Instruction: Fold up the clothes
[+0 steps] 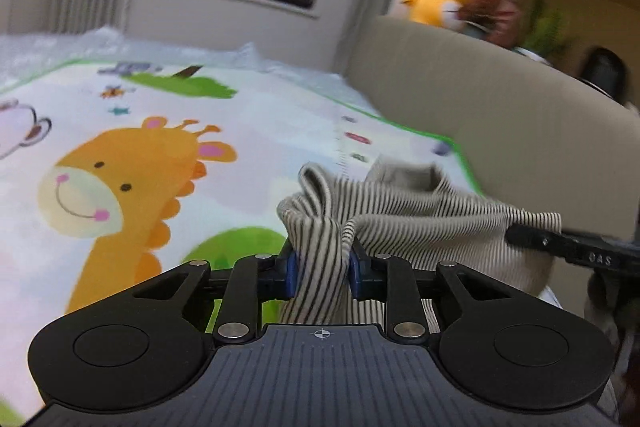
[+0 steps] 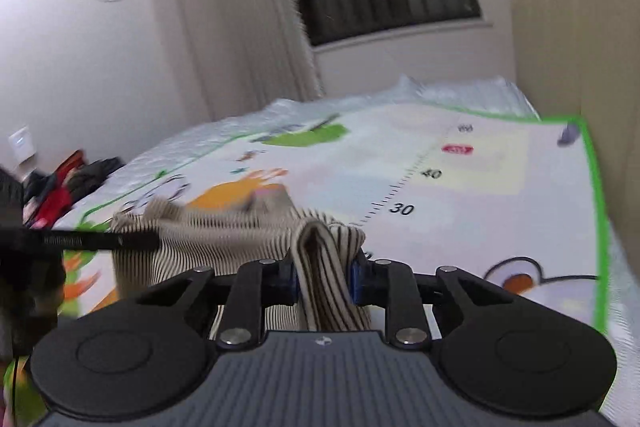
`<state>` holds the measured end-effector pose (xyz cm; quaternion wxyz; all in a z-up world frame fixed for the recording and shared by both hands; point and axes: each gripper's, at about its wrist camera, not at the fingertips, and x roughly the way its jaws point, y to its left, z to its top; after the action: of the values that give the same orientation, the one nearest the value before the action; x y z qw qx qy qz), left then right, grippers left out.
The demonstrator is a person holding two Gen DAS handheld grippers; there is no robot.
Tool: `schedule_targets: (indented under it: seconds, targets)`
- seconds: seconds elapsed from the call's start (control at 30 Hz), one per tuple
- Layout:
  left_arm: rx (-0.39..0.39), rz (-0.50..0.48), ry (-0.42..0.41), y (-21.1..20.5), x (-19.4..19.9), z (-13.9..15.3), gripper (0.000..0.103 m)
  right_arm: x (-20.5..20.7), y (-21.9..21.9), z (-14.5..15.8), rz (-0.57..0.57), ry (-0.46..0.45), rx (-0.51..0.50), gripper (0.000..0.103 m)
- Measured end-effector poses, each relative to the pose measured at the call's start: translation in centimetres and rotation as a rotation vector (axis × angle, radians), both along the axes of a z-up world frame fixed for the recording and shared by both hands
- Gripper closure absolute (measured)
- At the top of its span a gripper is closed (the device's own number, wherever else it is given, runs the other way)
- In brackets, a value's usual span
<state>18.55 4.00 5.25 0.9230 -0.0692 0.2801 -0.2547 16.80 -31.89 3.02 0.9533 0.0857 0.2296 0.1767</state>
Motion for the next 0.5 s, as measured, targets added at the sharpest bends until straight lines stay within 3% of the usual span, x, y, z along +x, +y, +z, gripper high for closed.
schedule_targets:
  seconds: [0.23,0.4,0.5]
  targets:
    - [0.13,-0.118,0.005,1.1,-8.7,-1.2,0.077,-10.5,0.5,-1.0,0.074,0.01,-0.143,0.081]
    - [0.314,-0.175,0.004,1.6,-12.5,-2.6,0.065,-14.3,1.6,-3.2,0.127,0.122,-0.29,0.075]
    - [0.297,-0.21,0.035,3.4,-13.5,-2.2,0.05,-16.9,1.3,-3.4,0.176,0.179,-0.318,0.069]
